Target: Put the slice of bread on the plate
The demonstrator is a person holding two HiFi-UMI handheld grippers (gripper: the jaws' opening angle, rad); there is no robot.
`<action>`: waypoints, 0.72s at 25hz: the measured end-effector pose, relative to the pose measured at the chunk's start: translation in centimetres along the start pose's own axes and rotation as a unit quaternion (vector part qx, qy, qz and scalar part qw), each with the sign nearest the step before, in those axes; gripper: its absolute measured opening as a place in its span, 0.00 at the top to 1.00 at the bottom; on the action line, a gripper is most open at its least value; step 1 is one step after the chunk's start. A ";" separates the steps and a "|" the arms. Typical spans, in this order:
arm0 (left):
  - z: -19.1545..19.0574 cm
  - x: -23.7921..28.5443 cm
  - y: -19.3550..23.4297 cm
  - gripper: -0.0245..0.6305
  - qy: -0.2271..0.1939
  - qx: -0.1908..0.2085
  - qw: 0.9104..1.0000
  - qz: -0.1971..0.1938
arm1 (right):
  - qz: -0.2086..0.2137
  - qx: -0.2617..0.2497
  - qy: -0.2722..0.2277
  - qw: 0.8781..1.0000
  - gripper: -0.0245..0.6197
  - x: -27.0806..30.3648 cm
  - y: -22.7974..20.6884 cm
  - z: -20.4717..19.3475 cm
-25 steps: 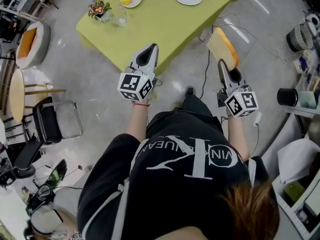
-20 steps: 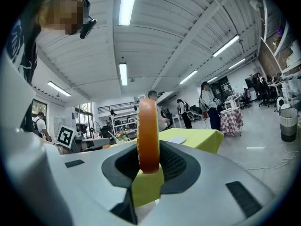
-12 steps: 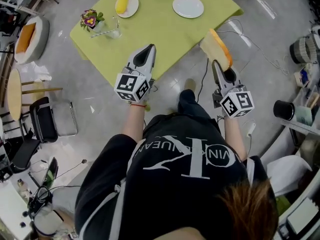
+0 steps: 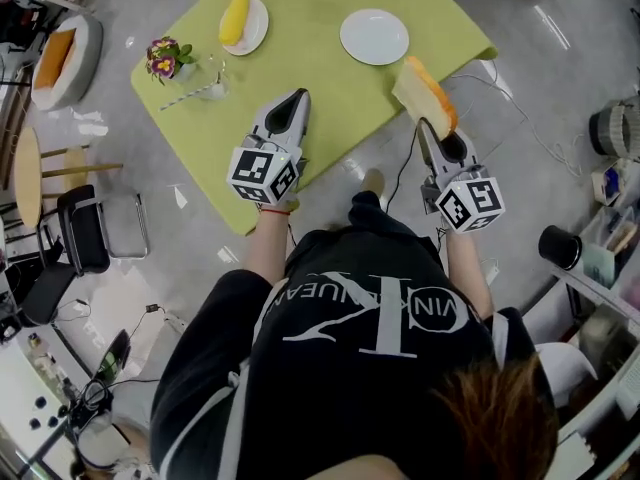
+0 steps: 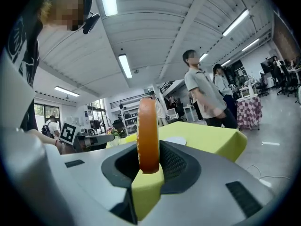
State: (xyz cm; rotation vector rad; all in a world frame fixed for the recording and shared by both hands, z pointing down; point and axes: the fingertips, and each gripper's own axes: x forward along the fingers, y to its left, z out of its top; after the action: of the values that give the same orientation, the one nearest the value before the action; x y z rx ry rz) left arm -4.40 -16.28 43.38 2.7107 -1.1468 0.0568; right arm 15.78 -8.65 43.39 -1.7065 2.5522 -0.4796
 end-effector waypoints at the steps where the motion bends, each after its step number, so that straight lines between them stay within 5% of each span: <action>1: 0.0 0.6 0.0 0.95 0.000 -0.001 1.000 0.003 | 0.004 0.001 0.003 1.000 0.81 0.4 -0.5 0.2; 18: -0.1 6.7 0.4 0.95 0.010 -0.006 1.000 0.029 | 0.057 0.023 0.036 0.997 0.81 6.0 -5.6 1.0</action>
State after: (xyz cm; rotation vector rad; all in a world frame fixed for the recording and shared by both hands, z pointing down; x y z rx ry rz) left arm 0.03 -21.31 44.27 2.6603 -1.2153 0.0834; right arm 18.62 -16.32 44.78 -1.5454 2.6468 -0.5988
